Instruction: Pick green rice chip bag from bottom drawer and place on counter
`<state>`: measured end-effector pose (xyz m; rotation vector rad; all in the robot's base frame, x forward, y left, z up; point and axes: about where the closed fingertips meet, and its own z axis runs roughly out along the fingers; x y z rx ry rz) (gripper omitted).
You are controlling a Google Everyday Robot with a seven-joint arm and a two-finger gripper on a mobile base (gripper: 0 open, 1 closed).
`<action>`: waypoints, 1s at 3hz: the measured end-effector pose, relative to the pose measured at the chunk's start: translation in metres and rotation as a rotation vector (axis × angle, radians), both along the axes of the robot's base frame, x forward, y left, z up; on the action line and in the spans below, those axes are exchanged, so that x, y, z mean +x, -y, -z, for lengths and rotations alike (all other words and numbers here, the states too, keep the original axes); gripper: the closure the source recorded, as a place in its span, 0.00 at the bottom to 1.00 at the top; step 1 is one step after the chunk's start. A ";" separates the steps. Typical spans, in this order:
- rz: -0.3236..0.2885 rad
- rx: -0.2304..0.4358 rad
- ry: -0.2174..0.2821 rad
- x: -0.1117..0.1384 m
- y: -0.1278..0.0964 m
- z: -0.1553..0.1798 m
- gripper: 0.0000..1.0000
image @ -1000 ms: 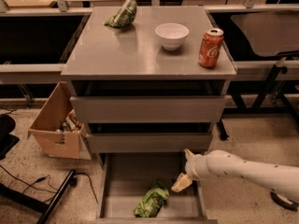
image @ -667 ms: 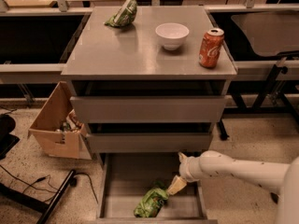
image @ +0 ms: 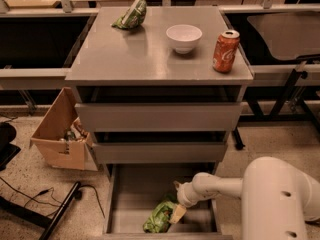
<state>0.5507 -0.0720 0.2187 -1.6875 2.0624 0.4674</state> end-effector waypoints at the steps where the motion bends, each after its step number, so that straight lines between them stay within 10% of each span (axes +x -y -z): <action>1: -0.108 -0.052 -0.032 0.000 -0.006 0.057 0.19; 3: -0.171 -0.060 -0.029 -0.004 -0.017 0.086 0.65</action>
Offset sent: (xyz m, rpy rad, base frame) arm -0.0065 0.0261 -0.1157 -0.0680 0.0201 0.2321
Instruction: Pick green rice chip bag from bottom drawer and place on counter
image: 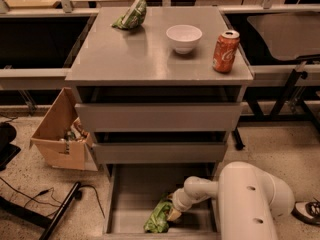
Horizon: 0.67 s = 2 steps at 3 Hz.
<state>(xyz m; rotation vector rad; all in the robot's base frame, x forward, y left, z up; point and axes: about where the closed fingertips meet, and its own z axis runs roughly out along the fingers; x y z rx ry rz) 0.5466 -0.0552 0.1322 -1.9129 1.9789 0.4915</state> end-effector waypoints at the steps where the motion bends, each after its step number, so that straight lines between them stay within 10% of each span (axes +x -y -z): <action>1: 0.032 0.059 0.026 -0.004 -0.005 -0.011 0.96; 2: 0.012 0.082 0.059 -0.006 -0.006 -0.069 1.00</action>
Offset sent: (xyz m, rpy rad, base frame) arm 0.0039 0.0049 0.1682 0.1024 -0.1297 0.0334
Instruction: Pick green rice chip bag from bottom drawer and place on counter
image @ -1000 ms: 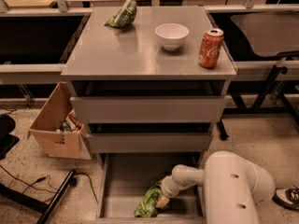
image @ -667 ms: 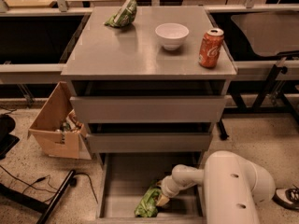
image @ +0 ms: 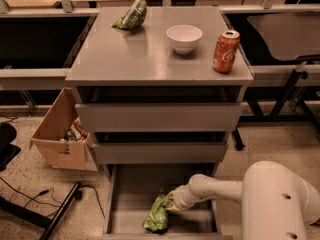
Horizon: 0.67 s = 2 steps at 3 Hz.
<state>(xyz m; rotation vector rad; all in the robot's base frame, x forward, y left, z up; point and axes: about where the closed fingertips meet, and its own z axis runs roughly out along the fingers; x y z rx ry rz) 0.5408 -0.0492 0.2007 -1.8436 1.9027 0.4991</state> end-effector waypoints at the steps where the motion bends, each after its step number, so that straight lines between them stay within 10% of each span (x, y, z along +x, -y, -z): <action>1: 0.008 0.014 -0.008 0.008 0.016 -0.085 1.00; 2: -0.018 -0.013 -0.048 0.017 0.034 -0.188 1.00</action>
Offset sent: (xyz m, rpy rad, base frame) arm 0.0433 -0.0665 0.3487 -0.0727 0.0684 0.0667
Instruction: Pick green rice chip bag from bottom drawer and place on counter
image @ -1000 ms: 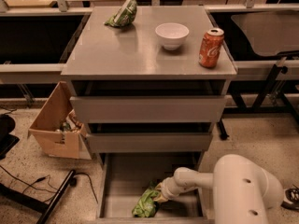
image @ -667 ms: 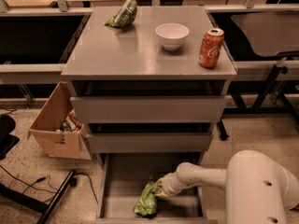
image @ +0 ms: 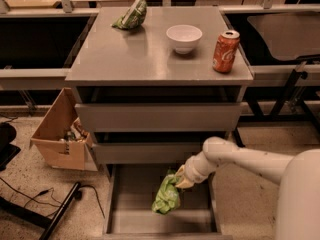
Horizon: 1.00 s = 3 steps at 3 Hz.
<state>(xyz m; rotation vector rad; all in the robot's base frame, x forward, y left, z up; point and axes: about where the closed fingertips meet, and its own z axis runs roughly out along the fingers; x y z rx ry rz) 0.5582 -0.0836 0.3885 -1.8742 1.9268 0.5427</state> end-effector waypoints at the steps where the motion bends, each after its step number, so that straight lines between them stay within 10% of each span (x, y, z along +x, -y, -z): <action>1: -0.043 -0.029 -0.004 0.003 0.009 -0.095 1.00; 3: -0.061 -0.128 0.133 -0.002 0.010 -0.287 1.00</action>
Offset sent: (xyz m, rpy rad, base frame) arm 0.0025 -0.0137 0.3396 -0.1909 -0.1372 0.0902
